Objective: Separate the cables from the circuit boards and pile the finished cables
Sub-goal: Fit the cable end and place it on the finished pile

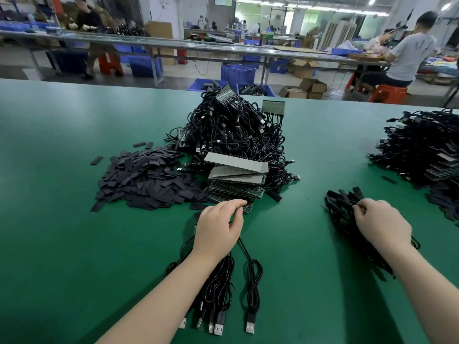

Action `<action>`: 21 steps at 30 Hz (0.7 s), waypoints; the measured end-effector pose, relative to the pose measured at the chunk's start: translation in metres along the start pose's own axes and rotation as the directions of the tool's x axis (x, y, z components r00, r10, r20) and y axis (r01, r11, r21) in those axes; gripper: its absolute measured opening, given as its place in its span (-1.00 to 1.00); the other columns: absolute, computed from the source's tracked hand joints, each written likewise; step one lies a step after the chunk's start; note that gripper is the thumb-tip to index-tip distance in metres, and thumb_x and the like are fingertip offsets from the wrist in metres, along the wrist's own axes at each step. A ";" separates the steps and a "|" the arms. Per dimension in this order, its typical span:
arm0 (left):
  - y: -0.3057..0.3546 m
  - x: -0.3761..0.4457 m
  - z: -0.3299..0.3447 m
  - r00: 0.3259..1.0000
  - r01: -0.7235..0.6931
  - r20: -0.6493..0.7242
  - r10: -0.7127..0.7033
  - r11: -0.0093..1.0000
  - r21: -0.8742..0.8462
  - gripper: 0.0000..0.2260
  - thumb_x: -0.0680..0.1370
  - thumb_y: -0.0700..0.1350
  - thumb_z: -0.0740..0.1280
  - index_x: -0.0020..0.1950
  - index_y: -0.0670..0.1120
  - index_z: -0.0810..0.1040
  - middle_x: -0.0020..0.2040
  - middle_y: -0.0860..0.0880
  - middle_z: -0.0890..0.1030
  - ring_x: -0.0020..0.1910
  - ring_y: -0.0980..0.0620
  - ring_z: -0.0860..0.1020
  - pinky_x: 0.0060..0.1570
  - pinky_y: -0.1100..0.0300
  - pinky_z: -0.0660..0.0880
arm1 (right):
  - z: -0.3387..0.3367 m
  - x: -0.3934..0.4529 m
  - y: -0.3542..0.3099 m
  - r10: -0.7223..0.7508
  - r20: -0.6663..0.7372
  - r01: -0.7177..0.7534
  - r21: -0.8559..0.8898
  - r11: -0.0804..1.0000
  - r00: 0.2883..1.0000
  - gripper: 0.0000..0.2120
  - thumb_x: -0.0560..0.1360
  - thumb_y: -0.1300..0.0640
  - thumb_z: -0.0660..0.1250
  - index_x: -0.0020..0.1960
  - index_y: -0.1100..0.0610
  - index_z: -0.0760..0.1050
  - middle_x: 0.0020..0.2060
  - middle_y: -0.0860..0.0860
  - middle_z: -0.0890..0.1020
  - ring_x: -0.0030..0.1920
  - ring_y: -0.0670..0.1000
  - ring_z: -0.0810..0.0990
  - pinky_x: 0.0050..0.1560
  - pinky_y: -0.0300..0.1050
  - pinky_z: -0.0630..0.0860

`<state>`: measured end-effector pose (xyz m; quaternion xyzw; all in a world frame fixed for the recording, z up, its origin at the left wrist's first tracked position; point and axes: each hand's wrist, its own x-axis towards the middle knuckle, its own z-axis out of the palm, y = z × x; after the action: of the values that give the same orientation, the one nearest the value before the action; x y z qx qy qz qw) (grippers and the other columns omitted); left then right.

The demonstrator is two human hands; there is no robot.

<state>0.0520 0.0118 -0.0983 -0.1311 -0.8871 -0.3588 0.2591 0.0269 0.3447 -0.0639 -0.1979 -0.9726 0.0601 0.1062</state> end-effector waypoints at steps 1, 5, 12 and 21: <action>0.000 0.000 0.000 1.000 -0.001 0.004 0.001 1.000 0.002 -0.79 0.61 -0.13 0.27 0.19 -0.03 0.62 0.08 0.12 0.66 0.05 0.16 0.58 0.14 0.20 0.37 | 0.001 0.000 -0.002 -0.010 0.026 0.010 -0.005 1.000 1.000 -0.67 0.66 -0.07 0.12 0.20 0.09 0.56 0.01 0.16 0.55 0.02 0.24 0.55 -0.07 0.08 0.56; 0.000 0.000 0.000 1.000 0.019 0.019 -0.019 1.000 0.008 -0.80 0.61 -0.13 0.27 0.17 0.00 0.62 0.01 0.14 0.66 -0.07 0.23 0.56 0.11 0.22 0.34 | -0.001 0.007 -0.006 0.027 0.153 -0.017 -0.066 0.998 0.988 -0.55 0.66 -0.16 0.03 0.31 0.12 0.45 0.19 0.21 0.49 0.23 0.27 0.45 0.14 0.14 0.46; -0.007 0.002 0.000 0.968 0.249 0.042 -0.246 0.946 -0.209 -0.80 0.63 -0.06 0.20 0.15 0.14 0.57 -0.15 0.15 0.61 -0.39 0.11 0.50 -0.32 0.11 0.51 | -0.014 -0.027 -0.073 -0.328 -0.224 0.331 -0.025 0.943 0.918 -0.73 0.53 0.05 0.37 0.13 0.20 0.57 -0.04 0.24 0.62 -0.04 0.29 0.60 -0.17 0.06 0.47; -0.014 0.009 -0.002 0.896 0.423 0.062 -0.440 0.800 -0.425 -0.82 0.63 -0.02 0.17 0.00 0.26 0.49 -0.20 0.19 0.61 -0.31 0.14 0.59 -0.33 0.29 0.49 | -0.008 -0.066 -0.179 -0.599 -0.070 0.596 0.235 0.767 0.798 -0.74 0.58 -0.01 0.31 0.21 0.07 0.54 0.11 0.04 0.55 0.10 0.12 0.55 0.03 -0.01 0.51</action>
<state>0.0399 0.0007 -0.0999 0.0278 -0.7875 -0.5963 0.1533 0.0214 0.1557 -0.0397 0.1364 -0.9703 0.1439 0.1388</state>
